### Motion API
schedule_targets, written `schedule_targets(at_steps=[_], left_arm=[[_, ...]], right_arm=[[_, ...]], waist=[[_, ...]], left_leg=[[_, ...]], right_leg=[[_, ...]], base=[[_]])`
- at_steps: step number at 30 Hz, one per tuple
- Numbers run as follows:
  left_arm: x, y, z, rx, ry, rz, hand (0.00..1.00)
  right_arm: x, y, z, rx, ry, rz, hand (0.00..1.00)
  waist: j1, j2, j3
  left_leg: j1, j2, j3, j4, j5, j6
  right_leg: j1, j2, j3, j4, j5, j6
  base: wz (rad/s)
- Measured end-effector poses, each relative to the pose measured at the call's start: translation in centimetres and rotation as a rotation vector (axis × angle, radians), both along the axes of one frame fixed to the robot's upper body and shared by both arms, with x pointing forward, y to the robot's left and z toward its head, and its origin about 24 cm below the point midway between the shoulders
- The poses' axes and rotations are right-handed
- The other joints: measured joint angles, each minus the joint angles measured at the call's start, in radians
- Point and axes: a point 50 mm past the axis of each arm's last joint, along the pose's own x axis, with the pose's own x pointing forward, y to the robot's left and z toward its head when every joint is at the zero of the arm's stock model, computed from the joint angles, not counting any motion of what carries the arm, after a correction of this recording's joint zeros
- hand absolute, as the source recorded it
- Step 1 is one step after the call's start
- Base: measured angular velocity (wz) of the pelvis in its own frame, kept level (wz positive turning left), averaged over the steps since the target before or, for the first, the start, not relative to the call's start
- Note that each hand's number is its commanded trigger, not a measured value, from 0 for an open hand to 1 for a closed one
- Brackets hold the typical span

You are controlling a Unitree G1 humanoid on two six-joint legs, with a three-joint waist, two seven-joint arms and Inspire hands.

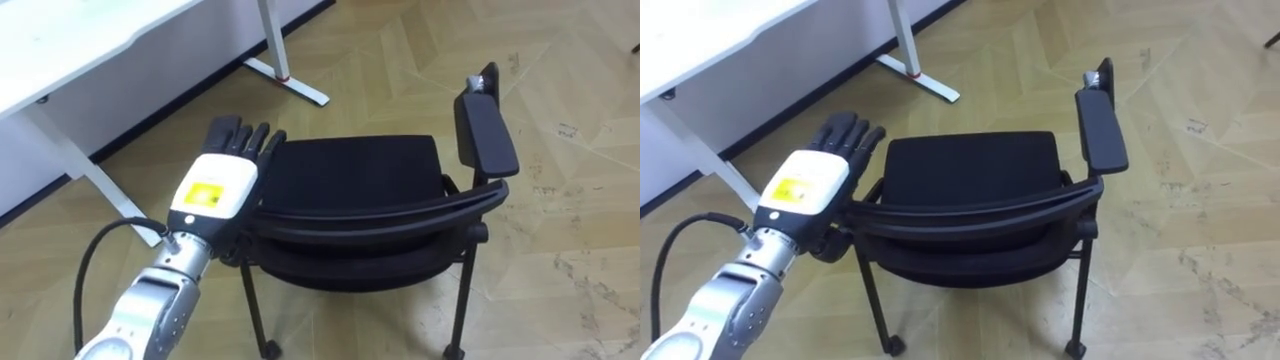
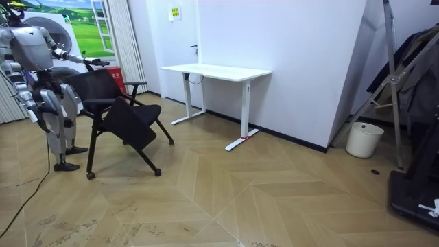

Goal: Push chair

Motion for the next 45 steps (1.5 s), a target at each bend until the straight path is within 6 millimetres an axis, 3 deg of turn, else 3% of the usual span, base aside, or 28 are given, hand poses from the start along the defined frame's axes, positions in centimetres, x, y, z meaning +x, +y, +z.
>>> schedule_targets(at_steps=[3, 11, 13, 18, 19, 20, 21, 28, 38, 45], left_arm=[[-0.3, 0.2, -2.0, 0.015, 0.092, 0.023, 0.00], [-0.1, 0.6, -2.6, 0.025, 0.103, 0.052, 0.00], [0.2, 0.7, -3.3, 0.026, 0.116, 0.074, 0.00], [0.8, 0.9, -3.7, 0.039, 0.133, 0.088, 0.00], [0.9, 0.9, -3.7, 0.039, 0.135, 0.089, 0.08], [1.0, 0.9, -3.9, 0.041, 0.140, 0.093, 0.69], [1.1, 1.0, -4.0, 0.043, 0.148, 0.096, 1.00], [1.3, 1.3, -4.2, 0.049, 0.172, 0.114, 1.00], [2.6, 1.4, -3.5, 0.041, 0.195, 0.118, 1.00], [2.2, 1.1, -3.2, 0.049, 0.183, 0.063, 1.00]], right_arm=[[0.0, 0.1, 0.0, 0.002, 0.004, 0.015, 0.00], [0.4, 0.1, 0.0, -0.020, 0.011, 0.065, 0.00], [0.5, 0.1, 0.1, -0.029, 0.020, 0.098, 0.00], [0.4, 0.2, 0.0, -0.023, 0.027, 0.100, 0.00], [0.4, 0.2, 0.0, -0.023, 0.027, 0.100, 0.00], [0.4, 0.2, 0.0, -0.023, 0.028, 0.100, 0.00], [0.4, 0.2, 0.0, -0.023, 0.029, 0.101, 0.00], [0.5, 0.3, 0.0, -0.001, 0.028, 0.115, 0.00], [1.2, 0.0, 0.2, -0.011, 0.023, 0.126, 0.00], [1.2, -0.3, 0.3, -0.075, 0.050, 0.188, 0.00]], waist=[[-0.001, 0.004, -0.0050], [0.010, -0.004, -0.0115], [0.012, -0.007, -0.0152], [0.000, -0.009, -0.0159], [-0.002, -0.009, -0.0157], [-0.003, -0.010, -0.0151], [-0.002, -0.011, -0.0147], [-0.005, -0.018, -0.0150], [-0.009, -0.013, -0.0140], [-0.010, -0.009, -0.0131]], left_leg=[[-0.001, 0.000, 0.006, 0.000, 0.000, 0.000], [0.012, 0.000, 0.020, -0.001, 0.000, 0.000], [0.019, 0.001, 0.043, -0.003, 0.000, 0.000], [0.022, 0.001, 0.046, -0.004, 0.000, 0.000], [0.024, 0.001, 0.047, -0.004, 0.000, 0.000], [0.029, 0.001, 0.053, -0.004, 0.000, 0.000], [0.035, 0.001, 0.060, -0.004, 0.000, 0.000], [0.035, 0.001, 0.072, -0.004, 0.000, 0.000], [0.035, 0.001, 0.071, -0.005, 0.000, 0.000], [0.037, 0.002, 0.065, -0.006, 0.000, 0.000]], right_leg=[[-0.005, 0.000, 0.004, 0.000, 0.000, 0.000], [-0.013, 0.005, 0.036, 0.016, 0.000, -0.001], [-0.011, 0.006, 0.047, 0.018, 0.000, 0.000], [-0.010, 0.007, 0.049, 0.020, 0.003, 0.000], [-0.010, 0.007, 0.049, 0.020, 0.003, 0.000], [-0.006, 0.007, 0.051, 0.021, 0.003, 0.001], [-0.003, 0.007, 0.054, 0.021, 0.003, 0.001], [-0.014, 0.007, 0.065, 0.023, 0.002, 0.008], [-0.012, 0.011, 0.075, 0.020, 0.013, 0.001], [0.004, 0.011, 0.077, 0.003, 0.013, 0.001]], base=[[-0.05], [-0.11], [-0.13], [-0.01], [0.00], [-0.05], [-0.07], [-0.05], [-0.01], [0.02]])
